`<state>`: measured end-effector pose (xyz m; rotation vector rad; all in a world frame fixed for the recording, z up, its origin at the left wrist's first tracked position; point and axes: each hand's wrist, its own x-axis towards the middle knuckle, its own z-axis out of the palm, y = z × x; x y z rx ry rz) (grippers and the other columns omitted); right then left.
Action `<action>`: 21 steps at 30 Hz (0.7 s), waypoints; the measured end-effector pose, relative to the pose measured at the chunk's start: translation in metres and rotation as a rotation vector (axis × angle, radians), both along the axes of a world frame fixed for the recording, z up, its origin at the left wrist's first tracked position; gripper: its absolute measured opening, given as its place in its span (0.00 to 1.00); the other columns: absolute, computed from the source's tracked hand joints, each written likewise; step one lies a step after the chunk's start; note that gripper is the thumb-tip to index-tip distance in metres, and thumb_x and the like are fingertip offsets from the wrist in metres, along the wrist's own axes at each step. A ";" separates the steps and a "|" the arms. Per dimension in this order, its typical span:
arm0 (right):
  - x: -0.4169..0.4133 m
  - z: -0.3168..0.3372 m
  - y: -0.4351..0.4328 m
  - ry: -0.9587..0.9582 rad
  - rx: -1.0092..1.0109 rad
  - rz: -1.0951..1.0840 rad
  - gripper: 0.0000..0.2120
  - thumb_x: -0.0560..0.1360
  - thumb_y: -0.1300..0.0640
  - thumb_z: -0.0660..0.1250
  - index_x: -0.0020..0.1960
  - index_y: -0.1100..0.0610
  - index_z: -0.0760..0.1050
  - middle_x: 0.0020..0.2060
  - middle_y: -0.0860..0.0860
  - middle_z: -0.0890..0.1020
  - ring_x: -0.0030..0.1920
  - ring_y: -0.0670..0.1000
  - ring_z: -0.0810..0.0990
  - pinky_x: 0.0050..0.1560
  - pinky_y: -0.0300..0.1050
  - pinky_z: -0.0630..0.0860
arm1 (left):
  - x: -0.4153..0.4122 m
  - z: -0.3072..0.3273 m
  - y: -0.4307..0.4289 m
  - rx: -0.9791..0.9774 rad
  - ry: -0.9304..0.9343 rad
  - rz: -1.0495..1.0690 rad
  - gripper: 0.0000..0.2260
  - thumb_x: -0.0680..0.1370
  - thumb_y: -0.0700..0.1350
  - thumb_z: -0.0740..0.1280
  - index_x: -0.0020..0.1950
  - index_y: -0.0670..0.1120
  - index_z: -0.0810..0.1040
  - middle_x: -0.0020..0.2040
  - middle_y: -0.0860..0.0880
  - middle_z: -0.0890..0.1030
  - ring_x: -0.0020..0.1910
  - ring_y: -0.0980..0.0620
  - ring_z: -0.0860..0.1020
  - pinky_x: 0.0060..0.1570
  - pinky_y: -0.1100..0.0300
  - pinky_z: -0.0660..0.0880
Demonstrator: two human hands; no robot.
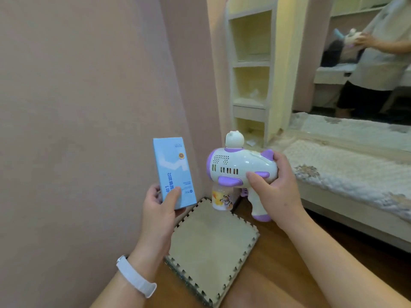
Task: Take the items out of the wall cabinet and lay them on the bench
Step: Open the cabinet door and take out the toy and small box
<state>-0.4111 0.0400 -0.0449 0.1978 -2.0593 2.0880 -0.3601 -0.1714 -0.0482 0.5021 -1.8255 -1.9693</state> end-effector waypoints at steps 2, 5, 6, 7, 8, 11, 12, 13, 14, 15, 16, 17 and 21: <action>-0.006 -0.008 0.030 -0.017 -0.006 -0.092 0.18 0.71 0.59 0.72 0.55 0.43 0.71 0.42 0.43 0.82 0.38 0.50 0.84 0.36 0.50 0.82 | -0.024 -0.004 0.023 -0.008 -0.009 -0.075 0.04 0.79 0.38 0.65 0.54 0.44 0.73 0.48 0.50 0.84 0.39 0.57 0.84 0.37 0.61 0.80; -0.014 -0.016 0.067 -0.039 -0.032 -0.205 0.18 0.72 0.61 0.72 0.54 0.44 0.71 0.43 0.48 0.81 0.36 0.48 0.84 0.31 0.44 0.81 | -0.058 -0.013 0.054 0.022 -0.033 -0.179 0.05 0.79 0.38 0.66 0.54 0.43 0.74 0.48 0.49 0.85 0.43 0.53 0.84 0.44 0.54 0.81; -0.018 -0.020 0.077 -0.049 -0.037 -0.241 0.18 0.73 0.64 0.71 0.54 0.46 0.70 0.44 0.51 0.81 0.34 0.46 0.83 0.29 0.40 0.79 | -0.069 -0.018 0.063 0.030 -0.039 -0.211 0.06 0.79 0.38 0.66 0.55 0.43 0.74 0.47 0.50 0.85 0.42 0.53 0.84 0.43 0.54 0.81; -0.022 -0.023 0.086 -0.062 -0.030 -0.279 0.18 0.73 0.65 0.70 0.55 0.48 0.70 0.44 0.51 0.80 0.32 0.44 0.82 0.28 0.38 0.78 | -0.080 -0.022 0.071 0.031 -0.045 -0.237 0.07 0.79 0.38 0.66 0.56 0.43 0.74 0.46 0.51 0.86 0.41 0.55 0.84 0.39 0.56 0.80; -0.027 -0.027 0.095 -0.077 -0.020 -0.316 0.18 0.74 0.65 0.70 0.56 0.48 0.70 0.44 0.51 0.80 0.32 0.45 0.82 0.28 0.38 0.78 | -0.092 -0.027 0.078 0.032 -0.050 -0.262 0.07 0.79 0.38 0.66 0.56 0.43 0.73 0.46 0.51 0.85 0.40 0.56 0.84 0.36 0.59 0.79; -0.047 -0.040 0.117 -0.126 -0.004 -0.402 0.19 0.74 0.63 0.70 0.57 0.47 0.69 0.45 0.52 0.81 0.34 0.52 0.84 0.29 0.44 0.80 | -0.132 -0.043 0.098 0.049 -0.086 -0.331 0.08 0.79 0.39 0.66 0.57 0.43 0.73 0.49 0.49 0.84 0.41 0.57 0.83 0.34 0.61 0.77; -0.053 -0.043 0.122 -0.143 0.008 -0.430 0.19 0.74 0.63 0.70 0.58 0.47 0.69 0.45 0.51 0.81 0.33 0.51 0.84 0.29 0.43 0.79 | -0.145 -0.047 0.103 0.059 -0.096 -0.346 0.08 0.79 0.39 0.66 0.57 0.43 0.73 0.49 0.49 0.84 0.41 0.57 0.83 0.35 0.60 0.77; -0.063 -0.046 0.128 -0.154 0.038 -0.473 0.19 0.74 0.63 0.70 0.59 0.48 0.68 0.45 0.50 0.80 0.32 0.47 0.83 0.29 0.40 0.78 | -0.161 -0.052 0.109 0.076 -0.103 -0.371 0.07 0.79 0.39 0.66 0.56 0.44 0.74 0.49 0.49 0.84 0.41 0.56 0.84 0.36 0.59 0.78; -0.074 -0.048 0.133 -0.158 0.073 -0.511 0.20 0.74 0.63 0.70 0.59 0.48 0.68 0.45 0.49 0.80 0.31 0.44 0.82 0.28 0.38 0.78 | -0.178 -0.057 0.115 0.098 -0.107 -0.397 0.07 0.79 0.39 0.66 0.56 0.44 0.74 0.49 0.49 0.84 0.42 0.56 0.84 0.37 0.57 0.78; -0.085 -0.049 0.136 -0.167 0.095 -0.539 0.20 0.74 0.62 0.70 0.60 0.48 0.68 0.45 0.48 0.80 0.31 0.43 0.82 0.28 0.37 0.77 | -0.196 -0.061 0.120 0.126 -0.114 -0.425 0.06 0.79 0.40 0.66 0.55 0.44 0.74 0.49 0.49 0.84 0.42 0.55 0.84 0.39 0.55 0.80; -0.097 -0.050 0.140 -0.184 0.113 -0.561 0.19 0.74 0.62 0.70 0.60 0.49 0.68 0.44 0.48 0.80 0.30 0.42 0.82 0.28 0.37 0.77 | -0.215 -0.063 0.124 0.155 -0.125 -0.450 0.05 0.79 0.40 0.66 0.54 0.43 0.74 0.49 0.48 0.84 0.43 0.53 0.84 0.42 0.52 0.81; -0.109 -0.050 0.142 -0.197 0.130 -0.574 0.19 0.74 0.62 0.70 0.60 0.50 0.68 0.44 0.48 0.80 0.30 0.41 0.81 0.28 0.36 0.76 | -0.233 -0.065 0.128 0.182 -0.136 -0.471 0.04 0.79 0.41 0.66 0.53 0.43 0.74 0.49 0.47 0.84 0.44 0.51 0.85 0.45 0.49 0.81; -0.161 -0.044 0.148 -0.220 0.233 -0.639 0.17 0.74 0.62 0.70 0.60 0.55 0.70 0.43 0.46 0.79 0.32 0.34 0.79 0.30 0.33 0.73 | -0.302 -0.075 0.135 0.248 -0.151 -0.545 0.03 0.80 0.43 0.65 0.53 0.45 0.75 0.47 0.49 0.85 0.46 0.50 0.84 0.47 0.48 0.82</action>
